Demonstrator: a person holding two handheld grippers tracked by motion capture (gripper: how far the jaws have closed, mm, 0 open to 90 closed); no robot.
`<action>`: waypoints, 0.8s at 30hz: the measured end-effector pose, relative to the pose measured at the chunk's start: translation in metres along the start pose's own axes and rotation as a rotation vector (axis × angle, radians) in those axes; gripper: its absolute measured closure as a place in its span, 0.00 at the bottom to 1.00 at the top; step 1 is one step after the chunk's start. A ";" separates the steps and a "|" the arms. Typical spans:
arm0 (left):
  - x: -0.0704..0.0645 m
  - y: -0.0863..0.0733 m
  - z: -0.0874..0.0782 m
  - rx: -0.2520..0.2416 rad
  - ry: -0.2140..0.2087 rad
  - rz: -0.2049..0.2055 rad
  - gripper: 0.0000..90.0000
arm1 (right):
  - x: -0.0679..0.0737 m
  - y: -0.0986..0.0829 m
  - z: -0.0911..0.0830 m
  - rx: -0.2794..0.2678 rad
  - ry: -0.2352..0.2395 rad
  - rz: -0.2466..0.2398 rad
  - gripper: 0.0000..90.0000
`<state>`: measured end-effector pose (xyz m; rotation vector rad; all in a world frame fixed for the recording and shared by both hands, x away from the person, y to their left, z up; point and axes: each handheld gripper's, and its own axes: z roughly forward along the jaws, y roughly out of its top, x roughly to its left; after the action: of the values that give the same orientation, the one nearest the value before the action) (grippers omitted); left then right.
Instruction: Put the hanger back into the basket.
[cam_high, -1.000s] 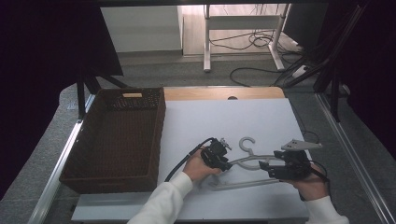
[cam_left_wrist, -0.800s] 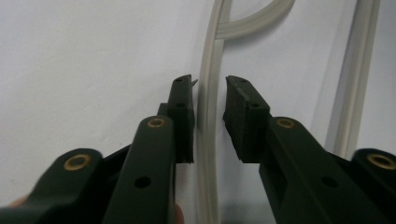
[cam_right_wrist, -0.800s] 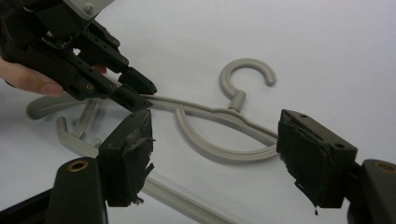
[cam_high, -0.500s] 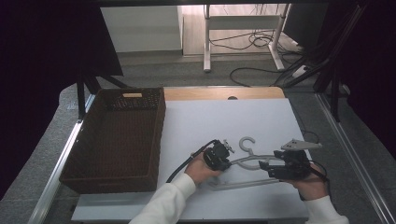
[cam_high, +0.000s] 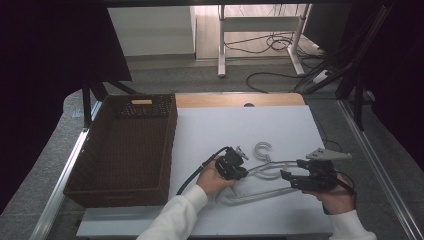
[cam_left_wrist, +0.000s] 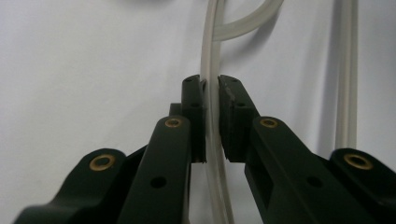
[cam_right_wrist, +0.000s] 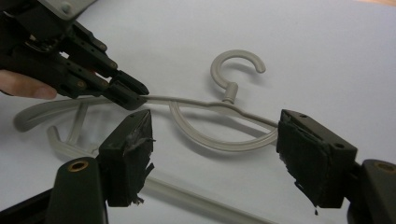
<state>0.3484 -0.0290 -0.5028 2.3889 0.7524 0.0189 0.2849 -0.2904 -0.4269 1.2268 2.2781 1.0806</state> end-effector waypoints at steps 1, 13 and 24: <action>0.002 0.000 -0.005 -0.025 -0.011 -0.019 0.91 | 0.000 0.000 -0.001 -0.005 0.007 0.010 0.30; 0.014 0.000 -0.035 -0.155 -0.036 -0.089 0.91 | 0.001 0.003 -0.006 -0.039 0.017 0.015 0.30; 0.031 -0.004 -0.074 -0.291 -0.051 -0.161 0.91 | 0.017 0.009 -0.014 -0.065 0.076 -0.049 0.31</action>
<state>0.3581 0.0314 -0.4508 2.0417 0.8533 0.0005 0.2724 -0.2800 -0.4102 1.1173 2.2968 1.1934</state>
